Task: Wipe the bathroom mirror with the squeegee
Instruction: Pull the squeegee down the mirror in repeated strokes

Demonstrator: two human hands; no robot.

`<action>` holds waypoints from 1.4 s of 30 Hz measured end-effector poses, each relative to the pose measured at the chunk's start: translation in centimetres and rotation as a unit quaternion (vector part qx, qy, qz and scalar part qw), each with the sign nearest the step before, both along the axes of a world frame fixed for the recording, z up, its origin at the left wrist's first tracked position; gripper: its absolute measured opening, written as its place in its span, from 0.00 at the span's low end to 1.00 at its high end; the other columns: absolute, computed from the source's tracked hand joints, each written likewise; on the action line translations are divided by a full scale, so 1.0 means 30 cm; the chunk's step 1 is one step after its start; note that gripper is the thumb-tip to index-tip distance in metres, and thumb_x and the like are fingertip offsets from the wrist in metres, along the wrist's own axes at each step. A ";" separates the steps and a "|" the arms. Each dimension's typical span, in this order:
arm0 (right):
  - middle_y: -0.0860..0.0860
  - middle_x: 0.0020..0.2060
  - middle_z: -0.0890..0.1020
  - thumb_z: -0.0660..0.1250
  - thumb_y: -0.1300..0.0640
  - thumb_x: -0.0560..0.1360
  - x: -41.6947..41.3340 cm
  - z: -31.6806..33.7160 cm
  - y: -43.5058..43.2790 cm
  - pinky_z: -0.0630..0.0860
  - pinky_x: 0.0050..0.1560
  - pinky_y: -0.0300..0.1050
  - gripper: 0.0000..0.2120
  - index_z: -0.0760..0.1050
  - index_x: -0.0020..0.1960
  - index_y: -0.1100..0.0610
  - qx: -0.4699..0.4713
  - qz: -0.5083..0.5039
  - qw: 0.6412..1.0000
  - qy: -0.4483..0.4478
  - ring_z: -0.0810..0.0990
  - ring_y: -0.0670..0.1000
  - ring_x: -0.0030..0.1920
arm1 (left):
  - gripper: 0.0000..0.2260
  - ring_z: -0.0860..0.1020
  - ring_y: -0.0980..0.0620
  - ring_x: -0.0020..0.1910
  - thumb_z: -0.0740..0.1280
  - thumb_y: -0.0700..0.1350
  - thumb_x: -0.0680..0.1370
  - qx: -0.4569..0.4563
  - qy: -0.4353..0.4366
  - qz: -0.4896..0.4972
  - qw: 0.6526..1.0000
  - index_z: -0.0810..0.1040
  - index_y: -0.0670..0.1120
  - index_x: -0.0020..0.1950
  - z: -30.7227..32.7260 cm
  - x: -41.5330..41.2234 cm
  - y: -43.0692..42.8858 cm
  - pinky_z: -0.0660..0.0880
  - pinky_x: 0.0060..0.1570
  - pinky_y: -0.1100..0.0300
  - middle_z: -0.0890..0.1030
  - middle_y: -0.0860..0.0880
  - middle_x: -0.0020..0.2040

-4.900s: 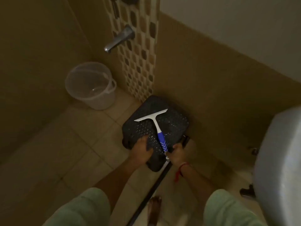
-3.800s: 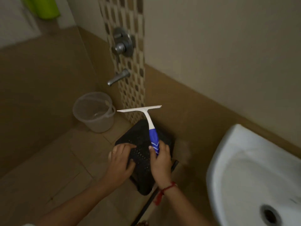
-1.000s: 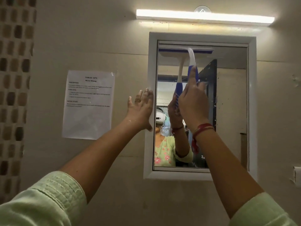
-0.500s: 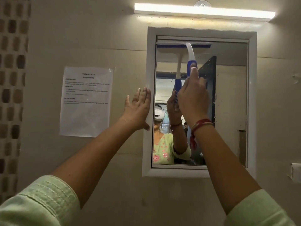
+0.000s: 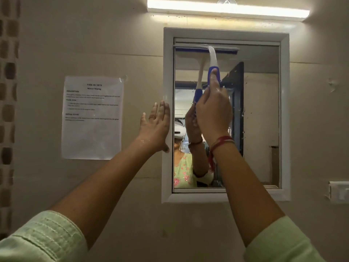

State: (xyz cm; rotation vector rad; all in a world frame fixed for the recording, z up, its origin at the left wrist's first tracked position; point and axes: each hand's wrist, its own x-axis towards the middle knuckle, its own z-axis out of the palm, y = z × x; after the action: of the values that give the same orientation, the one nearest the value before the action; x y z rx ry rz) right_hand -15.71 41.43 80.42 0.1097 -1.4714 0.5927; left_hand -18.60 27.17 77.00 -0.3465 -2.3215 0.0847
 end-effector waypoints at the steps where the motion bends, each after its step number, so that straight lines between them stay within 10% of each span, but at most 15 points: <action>1: 0.60 0.51 0.77 0.58 0.59 0.78 -0.005 -0.009 -0.002 0.67 0.39 0.37 0.24 0.57 0.73 0.55 0.004 -0.007 1.000 -0.008 0.70 0.46 0.40 | 0.61 0.35 0.41 0.74 0.76 0.55 0.64 0.001 0.001 -0.002 1.000 0.28 0.41 0.72 0.000 -0.002 0.000 0.44 0.71 0.41 0.33 0.43 0.75; 42: 0.62 0.47 0.75 0.63 0.57 0.77 0.024 -0.422 0.058 0.79 0.34 0.49 0.32 0.46 0.72 0.52 0.056 0.051 0.992 -0.102 0.75 0.52 0.33 | 0.64 0.35 0.43 0.74 0.78 0.54 0.61 0.023 -0.032 0.026 0.999 0.26 0.43 0.71 -0.045 0.022 0.034 0.45 0.72 0.42 0.28 0.45 0.74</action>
State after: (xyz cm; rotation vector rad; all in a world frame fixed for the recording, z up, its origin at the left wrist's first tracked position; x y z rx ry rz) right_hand -14.99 43.17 67.75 0.2178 -1.7045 0.6181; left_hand -17.94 28.18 75.64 -0.2698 -2.3921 0.0473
